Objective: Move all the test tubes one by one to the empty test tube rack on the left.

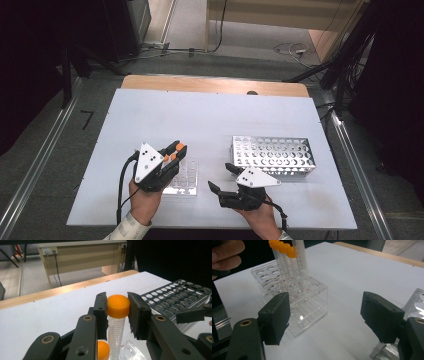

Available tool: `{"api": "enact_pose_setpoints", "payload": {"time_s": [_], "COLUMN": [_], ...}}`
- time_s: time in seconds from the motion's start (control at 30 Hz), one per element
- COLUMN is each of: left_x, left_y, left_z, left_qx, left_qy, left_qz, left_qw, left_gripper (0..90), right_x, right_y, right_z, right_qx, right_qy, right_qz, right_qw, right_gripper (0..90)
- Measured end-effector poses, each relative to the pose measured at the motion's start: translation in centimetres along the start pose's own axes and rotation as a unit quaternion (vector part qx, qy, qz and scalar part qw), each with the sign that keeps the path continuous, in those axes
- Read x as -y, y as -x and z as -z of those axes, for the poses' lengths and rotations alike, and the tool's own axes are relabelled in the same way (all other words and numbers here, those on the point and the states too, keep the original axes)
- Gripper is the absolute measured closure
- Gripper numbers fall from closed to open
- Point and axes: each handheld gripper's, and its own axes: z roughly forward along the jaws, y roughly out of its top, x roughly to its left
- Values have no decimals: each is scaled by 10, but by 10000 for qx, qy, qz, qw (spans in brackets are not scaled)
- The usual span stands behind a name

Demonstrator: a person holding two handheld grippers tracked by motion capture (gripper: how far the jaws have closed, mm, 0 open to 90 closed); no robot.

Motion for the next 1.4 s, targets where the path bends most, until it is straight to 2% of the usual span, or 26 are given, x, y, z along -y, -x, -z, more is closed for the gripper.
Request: {"api": "enact_pose_setpoints", "payload": {"time_s": [0.53,0.93,1.2,1.4], "left_x": [19,22,22,20], "left_y": [-2,-1,1,2], "left_z": [-14,-13,-12,-9], "left_qx": [42,57,106,108], "left_qy": [-442,-428,-421,-356], "left_qz": [39,3,-22,-49], "left_qw": [9990,9991,9991,9993], "left_gripper": [703,689,636,538], "right_x": [1,1,1,1], "right_y": [0,-1,0,1], "right_z": [1,2,2,2], "right_qx": [32,40,46,69], "right_qy": [1,2,9,19], "right_qz": [5,17,25,-2], "right_qw": [10000,10000,10000,10000], "right_gripper": [221,221,221,221]}}
